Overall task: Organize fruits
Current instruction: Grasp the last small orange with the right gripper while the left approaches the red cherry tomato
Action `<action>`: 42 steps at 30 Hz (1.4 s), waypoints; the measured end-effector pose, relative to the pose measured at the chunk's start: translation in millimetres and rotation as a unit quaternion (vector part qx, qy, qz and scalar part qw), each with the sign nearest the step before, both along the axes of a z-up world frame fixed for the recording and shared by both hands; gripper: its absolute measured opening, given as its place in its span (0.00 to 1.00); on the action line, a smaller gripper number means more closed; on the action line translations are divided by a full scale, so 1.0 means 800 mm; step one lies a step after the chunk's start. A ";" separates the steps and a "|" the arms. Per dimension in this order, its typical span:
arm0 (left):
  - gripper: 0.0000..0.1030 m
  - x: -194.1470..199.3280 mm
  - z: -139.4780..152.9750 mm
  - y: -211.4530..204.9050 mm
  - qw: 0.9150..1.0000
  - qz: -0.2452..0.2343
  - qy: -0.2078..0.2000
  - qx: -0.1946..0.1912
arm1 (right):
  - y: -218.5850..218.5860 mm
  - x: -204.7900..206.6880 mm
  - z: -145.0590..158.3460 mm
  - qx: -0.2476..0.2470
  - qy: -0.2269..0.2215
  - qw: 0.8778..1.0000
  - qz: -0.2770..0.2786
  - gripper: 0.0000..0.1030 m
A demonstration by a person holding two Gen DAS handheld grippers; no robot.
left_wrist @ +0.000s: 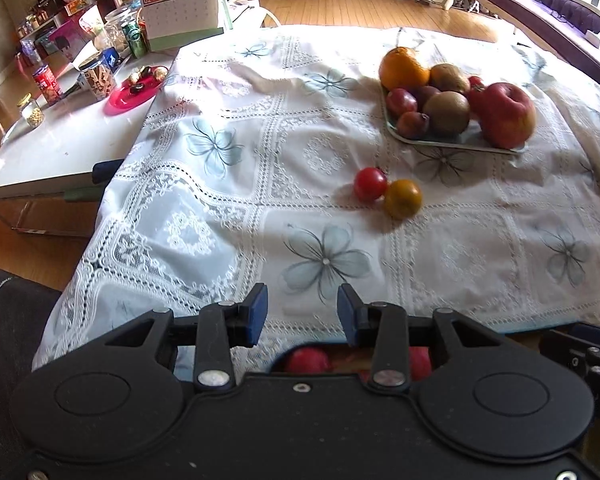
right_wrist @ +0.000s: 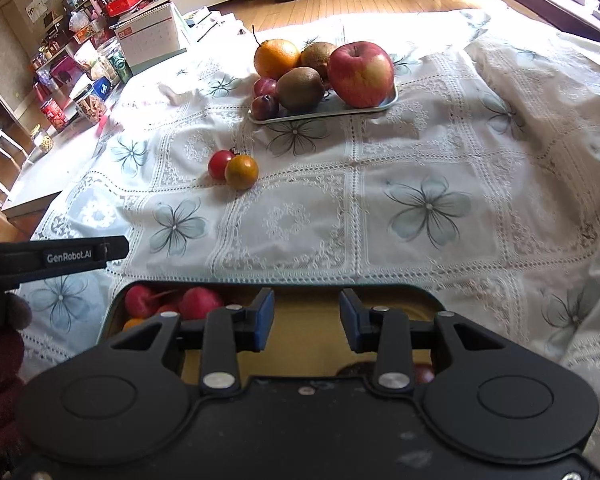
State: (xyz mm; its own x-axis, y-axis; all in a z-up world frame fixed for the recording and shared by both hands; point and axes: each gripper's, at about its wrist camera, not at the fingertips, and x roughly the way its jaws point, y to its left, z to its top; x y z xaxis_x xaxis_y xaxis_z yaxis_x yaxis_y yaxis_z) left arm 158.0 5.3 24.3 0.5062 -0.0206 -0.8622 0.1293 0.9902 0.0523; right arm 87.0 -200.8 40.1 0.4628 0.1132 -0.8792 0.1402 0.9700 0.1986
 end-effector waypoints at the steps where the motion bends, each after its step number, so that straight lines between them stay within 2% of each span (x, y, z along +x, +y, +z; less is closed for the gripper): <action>1: 0.47 0.006 -0.004 0.003 1.000 0.005 -0.001 0.003 | 0.001 0.005 -0.003 -0.001 0.001 1.000 -0.001 0.38; 3: 0.47 0.018 -0.013 0.009 1.000 0.013 0.002 0.007 | 0.003 0.017 -0.009 -0.001 0.004 1.000 -0.002 0.38; 9: 0.47 0.056 -0.042 0.017 0.999 0.005 0.037 -0.019 | 0.014 0.053 -0.027 0.001 0.013 1.000 0.004 0.38; 16: 0.47 0.080 -0.065 0.007 0.999 0.004 0.038 0.002 | 0.032 0.103 -0.042 0.010 0.025 1.000 0.014 0.38; 22: 0.47 0.090 -0.068 0.003 1.000 0.001 0.023 0.003 | 0.051 0.145 -0.046 0.022 0.015 0.999 0.025 0.41; 30: 0.47 0.107 -0.061 0.007 1.000 0.012 0.008 0.015 | 0.078 0.185 -0.062 0.006 -0.002 1.000 0.027 0.45; 38: 0.47 0.132 -0.059 0.022 0.999 0.029 0.024 -0.012 | 0.094 0.207 -0.085 -0.028 -0.008 0.999 0.027 0.45; 42: 0.47 0.135 -0.061 0.026 0.999 0.033 0.025 -0.010 | 0.096 0.217 -0.097 -0.015 0.000 1.000 0.024 0.46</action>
State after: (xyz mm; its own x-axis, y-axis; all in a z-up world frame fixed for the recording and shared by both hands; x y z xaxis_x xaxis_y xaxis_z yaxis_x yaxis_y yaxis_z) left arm 265.9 26.3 -24.7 0.4637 -0.0052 -0.8860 0.0647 0.9975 0.0281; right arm 260.3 -123.6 -37.7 0.4567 0.1096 -0.8828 0.0935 0.9810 0.1702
